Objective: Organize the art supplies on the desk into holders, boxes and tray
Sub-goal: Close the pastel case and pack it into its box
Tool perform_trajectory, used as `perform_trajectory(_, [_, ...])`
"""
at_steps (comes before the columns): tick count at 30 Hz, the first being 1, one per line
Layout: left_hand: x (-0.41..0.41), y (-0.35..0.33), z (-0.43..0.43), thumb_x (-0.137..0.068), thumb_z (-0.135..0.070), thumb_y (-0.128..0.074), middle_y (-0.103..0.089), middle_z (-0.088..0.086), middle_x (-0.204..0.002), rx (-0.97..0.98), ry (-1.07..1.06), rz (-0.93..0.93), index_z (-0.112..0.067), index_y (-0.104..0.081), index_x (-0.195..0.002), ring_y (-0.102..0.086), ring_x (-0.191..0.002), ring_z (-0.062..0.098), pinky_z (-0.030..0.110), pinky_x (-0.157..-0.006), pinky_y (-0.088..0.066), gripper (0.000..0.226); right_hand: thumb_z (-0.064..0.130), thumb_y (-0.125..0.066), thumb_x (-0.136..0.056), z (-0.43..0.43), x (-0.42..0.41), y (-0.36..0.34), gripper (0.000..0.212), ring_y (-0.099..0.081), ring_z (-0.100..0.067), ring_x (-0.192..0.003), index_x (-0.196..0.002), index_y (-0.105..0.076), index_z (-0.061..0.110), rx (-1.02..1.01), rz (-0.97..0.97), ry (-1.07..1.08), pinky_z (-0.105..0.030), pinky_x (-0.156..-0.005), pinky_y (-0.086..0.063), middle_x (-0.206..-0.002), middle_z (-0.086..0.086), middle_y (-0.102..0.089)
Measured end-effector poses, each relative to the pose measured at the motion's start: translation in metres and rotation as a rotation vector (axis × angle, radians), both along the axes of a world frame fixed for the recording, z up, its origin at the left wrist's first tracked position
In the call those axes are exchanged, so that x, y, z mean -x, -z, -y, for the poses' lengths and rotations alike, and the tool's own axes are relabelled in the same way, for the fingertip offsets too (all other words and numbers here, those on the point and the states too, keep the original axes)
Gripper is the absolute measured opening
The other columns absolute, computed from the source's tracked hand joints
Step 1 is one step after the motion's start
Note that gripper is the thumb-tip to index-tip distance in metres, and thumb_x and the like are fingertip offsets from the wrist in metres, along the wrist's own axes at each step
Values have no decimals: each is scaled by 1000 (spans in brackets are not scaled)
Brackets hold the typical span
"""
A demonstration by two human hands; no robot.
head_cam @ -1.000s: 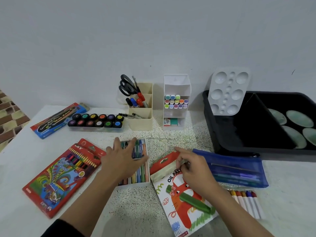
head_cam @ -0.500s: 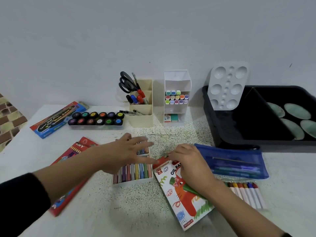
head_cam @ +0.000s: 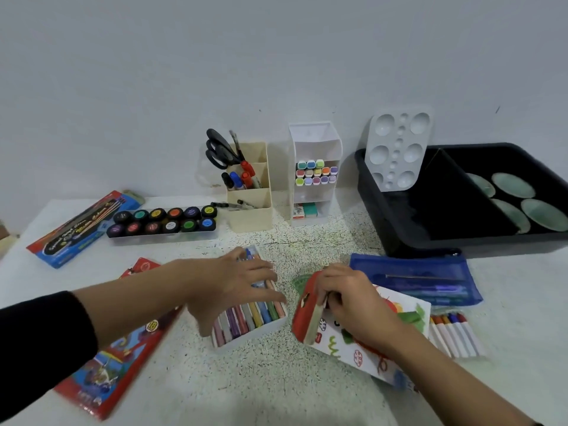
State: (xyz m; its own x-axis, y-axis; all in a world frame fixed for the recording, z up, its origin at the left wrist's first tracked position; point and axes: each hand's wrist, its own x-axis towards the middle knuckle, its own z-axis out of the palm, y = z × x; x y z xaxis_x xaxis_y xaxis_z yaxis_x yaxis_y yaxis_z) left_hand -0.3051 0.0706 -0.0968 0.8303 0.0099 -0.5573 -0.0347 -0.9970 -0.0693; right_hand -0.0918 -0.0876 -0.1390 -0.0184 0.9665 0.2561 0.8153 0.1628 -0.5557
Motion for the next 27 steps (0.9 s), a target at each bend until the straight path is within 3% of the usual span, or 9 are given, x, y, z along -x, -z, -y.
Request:
perform_trajectory(4, [5,2,-6,-61,-62,-83,-14,10,-160,39,-80,108,-37,2,-156,-12,-149,24,60,-115,-12,130,-1,-47,-60,-5,8,4,22,-59,-8,-86,-61,-63,14,-31,-54,-2,-30,-75,-50,-80,10,-65])
perform_trajectory(12, [13,6,-16,-65,-72,-76,-15,5,-155,101,-287,276,-34,5,-157,-13,-145,20,46,-113,-12,128,-16,-67,-72,-27,28,20,39,-48,-1,-109,-63,-71,22,-32,-231,162,-23,-91,-38,-104,11,-61])
perform_trajectory(18, [15,22,-18,-60,-82,-71,-21,1,-150,153,-423,316,-41,7,-155,-23,-140,19,47,-113,-15,130,-14,-66,-79,-42,46,9,56,-53,0,-105,-57,-65,37,-22,-452,369,-38,-92,-51,-100,17,-59])
perform_trajectory(23, [18,33,-18,-58,-82,-74,-23,-5,-147,208,-515,393,-40,-3,-156,-22,-138,14,41,-111,-15,128,-10,-70,-80,-43,59,8,47,-54,-3,-104,-61,-70,33,36,-401,356,-42,-93,-51,-99,17,-59])
perform_trajectory(27, [18,37,-22,-57,-81,-75,-24,-9,-145,272,-537,400,-39,-6,-157,-21,-138,11,41,-113,-14,129,-3,-75,-79,-40,70,13,33,-55,-5,-101,-69,-75,28,17,-303,349,-32,-90,-49,-96,21,-56])
